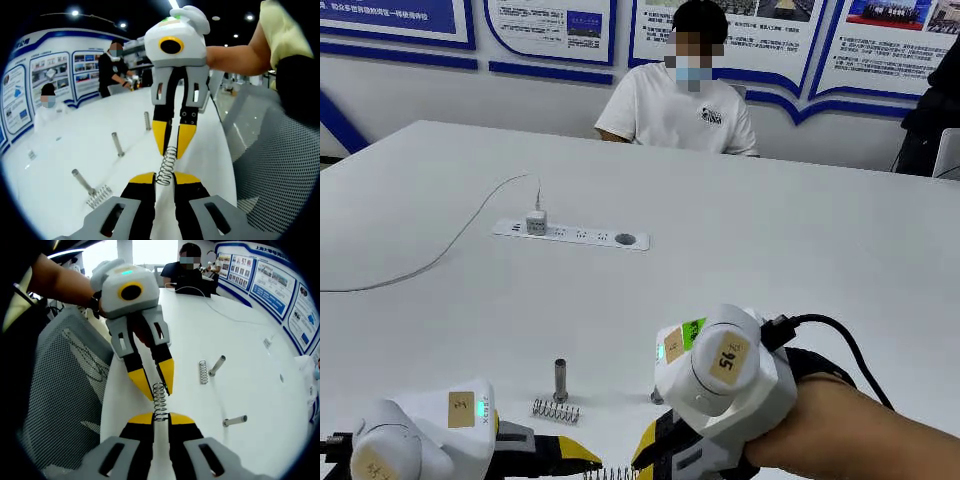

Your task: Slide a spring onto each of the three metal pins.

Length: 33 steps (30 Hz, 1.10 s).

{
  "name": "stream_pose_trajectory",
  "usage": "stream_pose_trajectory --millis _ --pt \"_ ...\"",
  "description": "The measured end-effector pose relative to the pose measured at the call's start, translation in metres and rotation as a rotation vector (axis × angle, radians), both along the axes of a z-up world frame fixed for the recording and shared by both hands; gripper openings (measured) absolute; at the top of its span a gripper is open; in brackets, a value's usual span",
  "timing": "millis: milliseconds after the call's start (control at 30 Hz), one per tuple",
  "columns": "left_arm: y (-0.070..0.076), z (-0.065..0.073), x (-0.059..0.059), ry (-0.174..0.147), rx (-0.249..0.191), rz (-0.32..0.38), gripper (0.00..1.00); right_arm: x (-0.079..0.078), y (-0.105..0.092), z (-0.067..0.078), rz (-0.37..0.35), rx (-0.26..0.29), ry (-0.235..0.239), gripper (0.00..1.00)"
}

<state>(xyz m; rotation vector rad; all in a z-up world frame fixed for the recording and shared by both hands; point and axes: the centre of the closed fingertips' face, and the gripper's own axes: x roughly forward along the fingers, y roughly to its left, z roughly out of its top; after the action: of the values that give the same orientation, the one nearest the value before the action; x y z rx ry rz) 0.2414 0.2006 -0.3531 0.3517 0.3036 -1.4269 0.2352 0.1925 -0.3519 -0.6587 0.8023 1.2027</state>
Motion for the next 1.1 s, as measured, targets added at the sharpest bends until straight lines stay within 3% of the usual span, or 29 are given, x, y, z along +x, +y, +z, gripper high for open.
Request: stream_pose_trajectory --millis 600,1100 --pt "-0.002 0.002 -0.004 -0.010 0.005 -0.005 0.12 -0.001 0.021 0.035 0.043 0.058 -0.067 0.12" --pt "-0.007 0.005 -0.005 -0.010 -0.006 -0.011 0.12 0.001 0.034 0.042 0.054 0.086 -0.086 0.12"
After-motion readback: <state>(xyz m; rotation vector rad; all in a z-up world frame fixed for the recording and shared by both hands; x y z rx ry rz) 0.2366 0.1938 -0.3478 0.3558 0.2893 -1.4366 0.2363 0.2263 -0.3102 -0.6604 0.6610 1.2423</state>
